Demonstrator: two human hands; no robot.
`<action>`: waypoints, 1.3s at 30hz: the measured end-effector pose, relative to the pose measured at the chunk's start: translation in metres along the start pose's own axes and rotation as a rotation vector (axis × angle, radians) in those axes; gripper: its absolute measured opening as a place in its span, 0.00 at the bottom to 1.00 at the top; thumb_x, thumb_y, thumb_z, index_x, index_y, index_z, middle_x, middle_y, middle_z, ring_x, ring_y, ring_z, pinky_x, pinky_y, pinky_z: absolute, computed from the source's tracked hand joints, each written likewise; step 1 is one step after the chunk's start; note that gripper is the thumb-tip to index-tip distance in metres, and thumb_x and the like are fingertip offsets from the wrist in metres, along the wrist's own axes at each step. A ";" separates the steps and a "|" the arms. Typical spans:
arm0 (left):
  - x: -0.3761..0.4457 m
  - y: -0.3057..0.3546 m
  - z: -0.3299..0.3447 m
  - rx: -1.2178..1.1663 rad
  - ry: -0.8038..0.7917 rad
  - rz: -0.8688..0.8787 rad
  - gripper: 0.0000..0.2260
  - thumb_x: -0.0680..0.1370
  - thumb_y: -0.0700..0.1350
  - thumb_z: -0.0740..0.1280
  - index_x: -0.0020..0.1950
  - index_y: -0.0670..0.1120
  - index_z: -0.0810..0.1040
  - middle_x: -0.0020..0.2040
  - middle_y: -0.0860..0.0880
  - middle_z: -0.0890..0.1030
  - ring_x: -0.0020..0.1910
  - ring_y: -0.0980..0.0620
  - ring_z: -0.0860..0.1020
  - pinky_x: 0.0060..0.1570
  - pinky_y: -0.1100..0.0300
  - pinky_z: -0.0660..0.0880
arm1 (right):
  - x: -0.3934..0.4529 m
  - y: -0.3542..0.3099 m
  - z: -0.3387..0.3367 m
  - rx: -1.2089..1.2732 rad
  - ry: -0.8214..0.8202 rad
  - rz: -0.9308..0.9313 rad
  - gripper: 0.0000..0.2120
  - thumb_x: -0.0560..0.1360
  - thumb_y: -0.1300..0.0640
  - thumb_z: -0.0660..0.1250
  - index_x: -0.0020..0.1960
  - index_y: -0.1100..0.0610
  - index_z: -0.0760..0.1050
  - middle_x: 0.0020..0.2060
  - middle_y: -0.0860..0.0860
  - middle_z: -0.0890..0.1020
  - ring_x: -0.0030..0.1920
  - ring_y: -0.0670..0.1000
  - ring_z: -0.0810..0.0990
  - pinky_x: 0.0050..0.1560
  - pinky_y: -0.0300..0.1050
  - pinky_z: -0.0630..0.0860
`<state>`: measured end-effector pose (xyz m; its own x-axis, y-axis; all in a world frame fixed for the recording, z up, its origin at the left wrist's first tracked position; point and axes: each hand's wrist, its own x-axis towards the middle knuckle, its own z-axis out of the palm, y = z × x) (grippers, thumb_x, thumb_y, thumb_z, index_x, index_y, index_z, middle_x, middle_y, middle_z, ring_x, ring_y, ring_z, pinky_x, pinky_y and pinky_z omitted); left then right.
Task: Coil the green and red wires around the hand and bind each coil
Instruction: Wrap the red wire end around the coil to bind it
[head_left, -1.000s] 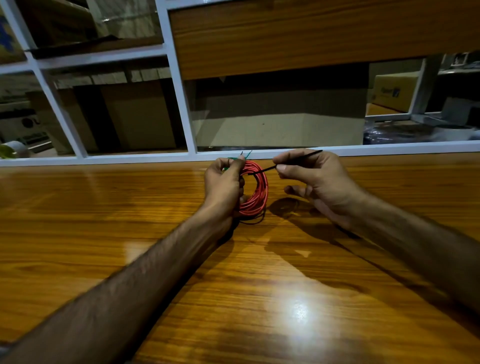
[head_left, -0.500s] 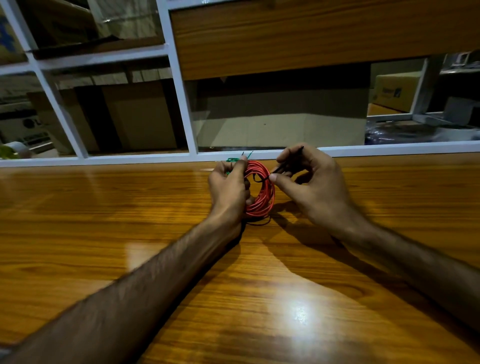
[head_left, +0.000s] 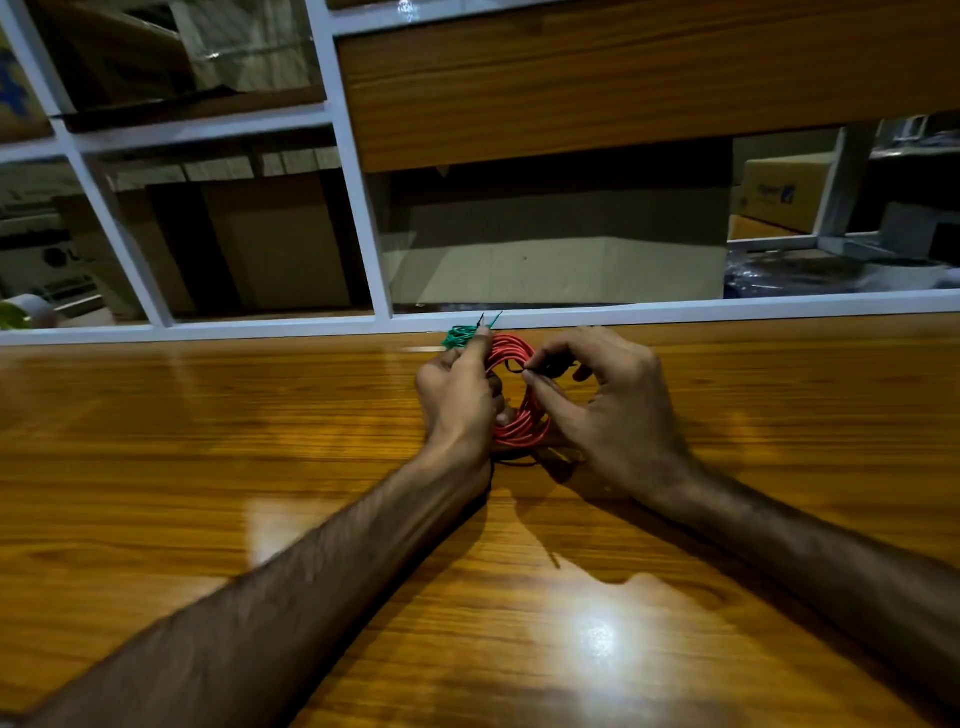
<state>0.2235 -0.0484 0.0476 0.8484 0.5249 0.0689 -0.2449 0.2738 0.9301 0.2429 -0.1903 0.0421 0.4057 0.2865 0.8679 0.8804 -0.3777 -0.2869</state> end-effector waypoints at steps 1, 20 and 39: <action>-0.001 0.000 0.001 -0.001 0.000 -0.006 0.12 0.83 0.49 0.69 0.49 0.41 0.73 0.30 0.50 0.70 0.24 0.56 0.67 0.23 0.60 0.66 | 0.000 0.000 0.000 0.001 0.004 0.001 0.06 0.75 0.57 0.74 0.51 0.56 0.82 0.45 0.48 0.84 0.47 0.44 0.80 0.46 0.38 0.77; -0.006 -0.004 0.004 -0.007 -0.059 0.001 0.08 0.84 0.47 0.68 0.49 0.45 0.77 0.29 0.51 0.69 0.24 0.56 0.66 0.23 0.61 0.65 | 0.007 -0.004 0.005 0.443 0.004 0.456 0.05 0.78 0.57 0.72 0.53 0.52 0.83 0.50 0.48 0.84 0.52 0.44 0.82 0.53 0.42 0.80; -0.010 -0.008 0.008 0.049 -0.125 0.112 0.10 0.84 0.48 0.68 0.46 0.44 0.78 0.30 0.50 0.67 0.23 0.56 0.64 0.20 0.63 0.63 | 0.020 -0.013 -0.009 1.157 -0.125 1.064 0.09 0.77 0.51 0.70 0.48 0.55 0.84 0.45 0.52 0.84 0.48 0.54 0.82 0.52 0.60 0.82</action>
<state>0.2205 -0.0622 0.0418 0.8697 0.4444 0.2146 -0.3204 0.1777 0.9305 0.2371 -0.1877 0.0668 0.9018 0.4289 0.0537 -0.1307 0.3889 -0.9120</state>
